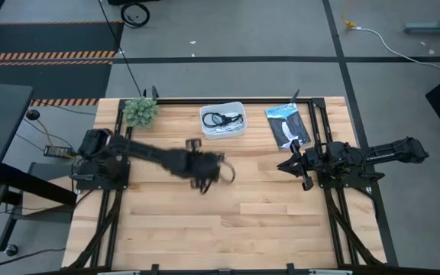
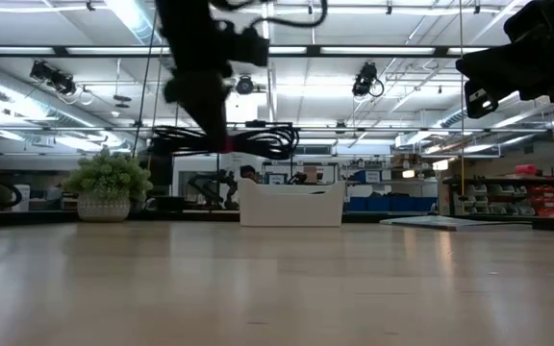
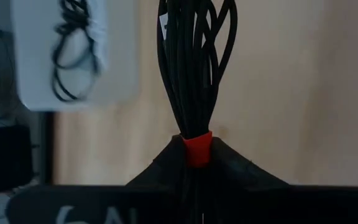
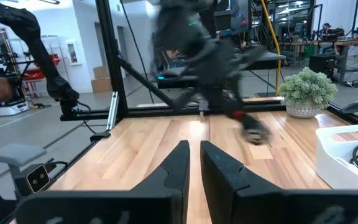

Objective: Pick and place USB-C Cables
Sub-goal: Put the black charger cable into the white bin

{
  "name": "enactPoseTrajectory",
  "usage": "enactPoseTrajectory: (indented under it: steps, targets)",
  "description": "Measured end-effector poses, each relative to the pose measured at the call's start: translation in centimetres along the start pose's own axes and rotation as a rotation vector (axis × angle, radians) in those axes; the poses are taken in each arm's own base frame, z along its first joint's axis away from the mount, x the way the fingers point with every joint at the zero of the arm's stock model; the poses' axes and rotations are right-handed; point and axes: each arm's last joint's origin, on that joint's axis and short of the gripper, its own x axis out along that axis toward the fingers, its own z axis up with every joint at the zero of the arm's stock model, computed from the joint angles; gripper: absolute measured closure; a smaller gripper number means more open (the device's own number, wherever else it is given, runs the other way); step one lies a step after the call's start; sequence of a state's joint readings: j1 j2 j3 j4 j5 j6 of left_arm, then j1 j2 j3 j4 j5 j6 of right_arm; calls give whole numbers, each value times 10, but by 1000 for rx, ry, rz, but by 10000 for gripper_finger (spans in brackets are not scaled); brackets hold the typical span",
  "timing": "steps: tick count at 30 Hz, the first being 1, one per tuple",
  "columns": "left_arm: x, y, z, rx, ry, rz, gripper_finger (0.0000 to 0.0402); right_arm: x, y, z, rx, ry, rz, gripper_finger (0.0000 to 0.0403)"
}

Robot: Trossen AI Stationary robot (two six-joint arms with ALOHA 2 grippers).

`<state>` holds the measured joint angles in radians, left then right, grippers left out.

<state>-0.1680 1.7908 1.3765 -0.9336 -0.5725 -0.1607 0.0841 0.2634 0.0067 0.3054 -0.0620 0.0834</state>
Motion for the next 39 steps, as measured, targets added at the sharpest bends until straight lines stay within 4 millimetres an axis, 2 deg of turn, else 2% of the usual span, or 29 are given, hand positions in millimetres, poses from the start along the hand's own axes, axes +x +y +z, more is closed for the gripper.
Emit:
enactPoseTrajectory:
  steps: [5,9,12,19,23,25,30,34,36,39]
  targets:
    - [29,46,14,27,-40,-41,344,0,0,0,0,0,0,357]
    - [45,75,19,25,-91,-94,344,0,0,0,0,0,0,357]
    - [46,95,24,4,-114,-135,341,0,0,0,0,0,0,357]
    - [43,132,45,-23,-327,-124,339,0,0,0,0,0,0,357]
    - [58,155,46,-51,-397,-87,339,0,0,0,0,0,0,357]
    - [72,167,43,-77,-394,-105,338,0,0,0,0,0,0,357]
    - [122,183,32,-121,-320,-141,338,0,0,0,0,0,0,357]
    - [157,185,24,-122,-275,-170,338,0,0,0,-1,-5,0,357]
    - [170,184,20,-112,-240,-173,337,0,0,1,-1,-9,1,357]
    - [177,183,18,-111,-221,-172,327,0,0,1,-1,-9,1,357]
